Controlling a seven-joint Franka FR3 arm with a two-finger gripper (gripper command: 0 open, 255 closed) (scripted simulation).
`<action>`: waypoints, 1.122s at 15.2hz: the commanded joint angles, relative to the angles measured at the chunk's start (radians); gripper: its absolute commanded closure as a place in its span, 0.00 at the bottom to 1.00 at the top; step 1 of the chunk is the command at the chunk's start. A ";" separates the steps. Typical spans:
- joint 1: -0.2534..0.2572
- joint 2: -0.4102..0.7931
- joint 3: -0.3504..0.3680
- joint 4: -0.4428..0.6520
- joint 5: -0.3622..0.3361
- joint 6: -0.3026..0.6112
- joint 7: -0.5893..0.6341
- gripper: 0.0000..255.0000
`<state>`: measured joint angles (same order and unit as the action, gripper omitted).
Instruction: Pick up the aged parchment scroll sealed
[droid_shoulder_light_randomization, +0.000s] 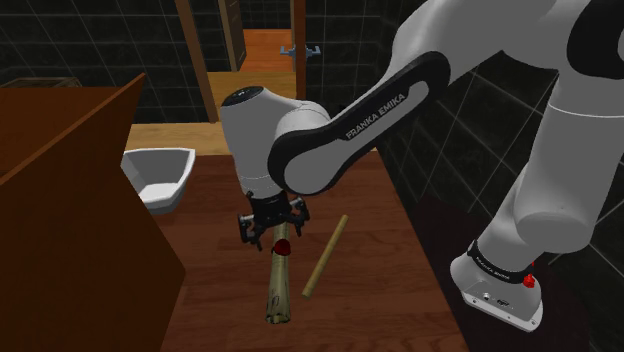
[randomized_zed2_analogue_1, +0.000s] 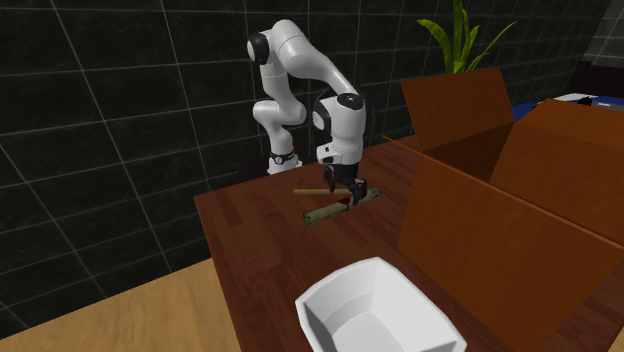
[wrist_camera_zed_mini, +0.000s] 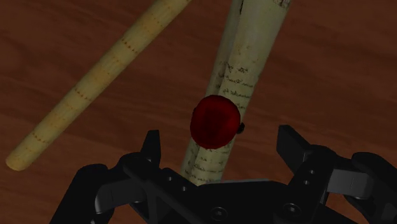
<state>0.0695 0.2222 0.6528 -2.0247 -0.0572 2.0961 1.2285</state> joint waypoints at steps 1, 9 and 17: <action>0.003 0.016 -0.004 -0.011 -0.012 0.025 0.007 0.00; 0.009 0.040 -0.010 -0.023 -0.029 0.056 0.016 1.00; 0.004 0.021 -0.005 -0.014 -0.015 0.032 0.009 1.00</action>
<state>0.0766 0.2514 0.6457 -2.0412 -0.0782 2.1371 1.2411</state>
